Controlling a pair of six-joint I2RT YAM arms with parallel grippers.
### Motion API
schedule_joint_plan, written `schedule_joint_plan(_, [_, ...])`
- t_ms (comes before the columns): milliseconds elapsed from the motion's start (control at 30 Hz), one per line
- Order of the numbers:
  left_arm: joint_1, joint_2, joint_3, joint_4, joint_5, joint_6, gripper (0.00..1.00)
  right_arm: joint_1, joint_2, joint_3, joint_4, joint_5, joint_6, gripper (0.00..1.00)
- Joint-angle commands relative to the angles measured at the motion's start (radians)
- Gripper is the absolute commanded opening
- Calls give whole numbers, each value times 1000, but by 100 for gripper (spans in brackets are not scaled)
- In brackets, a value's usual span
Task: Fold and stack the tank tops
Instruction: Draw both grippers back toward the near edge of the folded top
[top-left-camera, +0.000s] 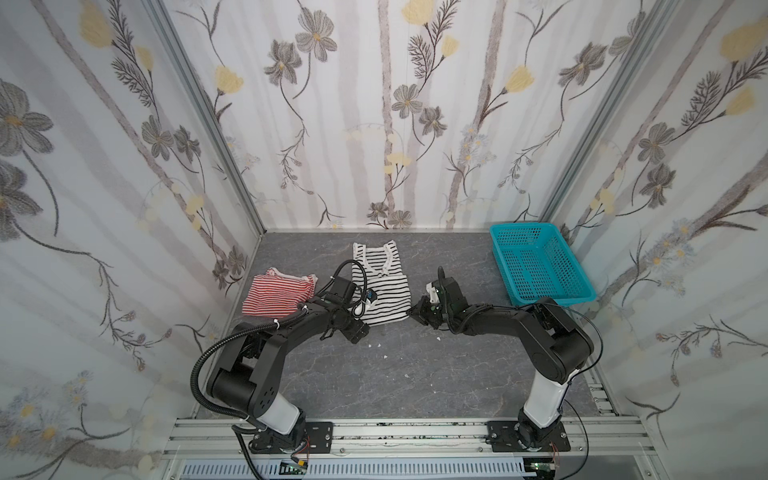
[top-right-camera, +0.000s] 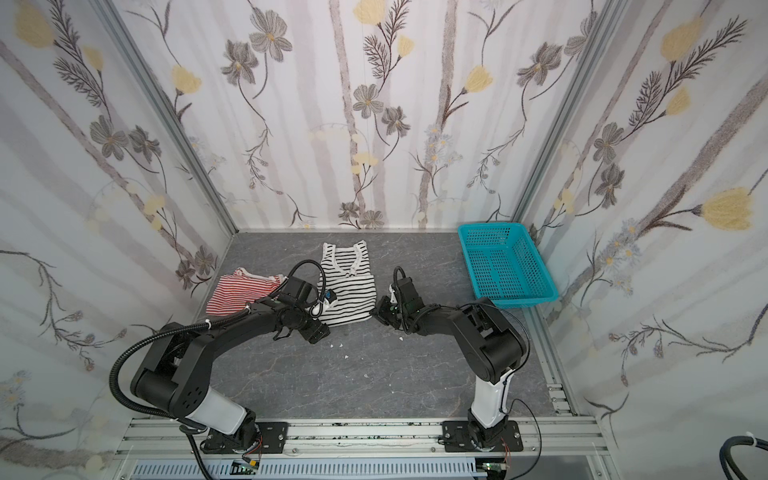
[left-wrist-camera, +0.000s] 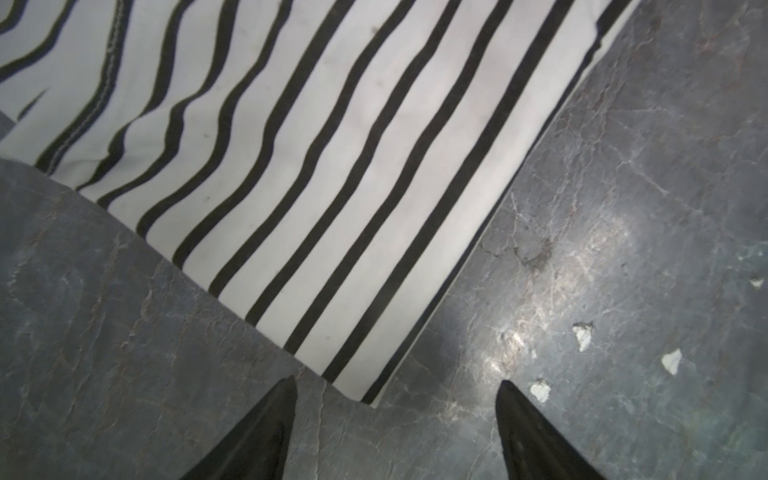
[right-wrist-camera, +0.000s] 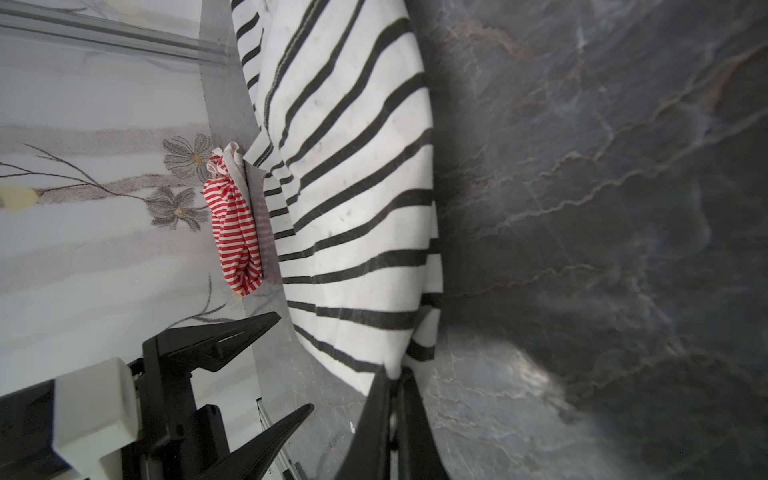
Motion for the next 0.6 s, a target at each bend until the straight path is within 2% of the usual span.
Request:
schedule_joint_plan(0, [-16,18,-2,29,-19,22,72,2,-22,1,58,-13,16,0])
schedule_joint_plan(200, [-48,42,-3,39,-66,26,54,1,-33,8,46,-14,12,0])
schedule_joint_plan(467, [-54,82,-1,55,-114,44,41,1,-30,21,46,-20,14,0])
schedule_joint_plan(567, [-54,97,1,60,-120,52,25,1,-32,28,40,-22,14,0])
